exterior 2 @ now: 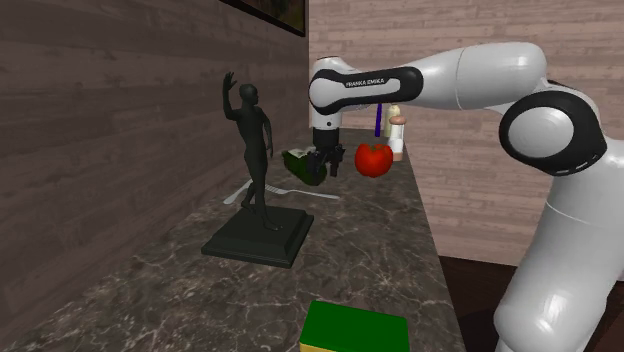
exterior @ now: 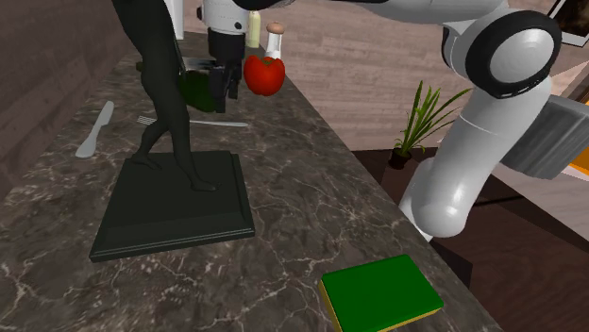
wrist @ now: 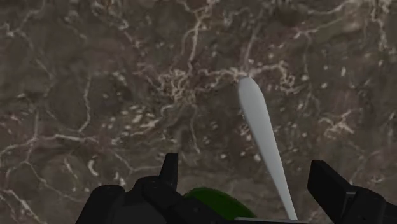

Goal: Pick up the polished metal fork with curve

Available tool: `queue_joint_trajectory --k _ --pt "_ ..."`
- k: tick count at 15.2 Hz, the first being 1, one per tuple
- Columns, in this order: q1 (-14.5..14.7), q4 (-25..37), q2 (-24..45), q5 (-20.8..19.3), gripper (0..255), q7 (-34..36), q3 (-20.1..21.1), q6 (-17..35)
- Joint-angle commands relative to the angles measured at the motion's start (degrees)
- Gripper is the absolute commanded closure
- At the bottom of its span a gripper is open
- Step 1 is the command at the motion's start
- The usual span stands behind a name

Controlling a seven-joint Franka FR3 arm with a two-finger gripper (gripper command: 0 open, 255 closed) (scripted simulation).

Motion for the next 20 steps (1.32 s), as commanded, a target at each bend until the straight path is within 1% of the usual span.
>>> queue_joint_trajectory --k 1,5,8,9,16,18,19,20 --pt "1.1 4.9 4.0 -0.6 0 -0.1 1.1 -0.6" --pt "3.6 14.8 11.5 -2.2 0 -0.4 3.1 -2.3" --pt "6.0 23.4 17.7 -3.9 0 -0.6 4.4 -4.4" --pt "6.1 23.9 18.1 -4.0 0 -0.7 4.4 -4.5" --pt "5.6 16.1 16.7 -3.6 0 -0.9 4.3 2.0" --pt "5.6 16.1 16.7 -3.6 0 -0.9 4.3 2.0" --pt "5.6 16.0 16.7 -3.6 255 -0.8 4.3 2.1" --pt "5.6 16.1 16.8 -3.6 255 -0.8 4.3 2.0"
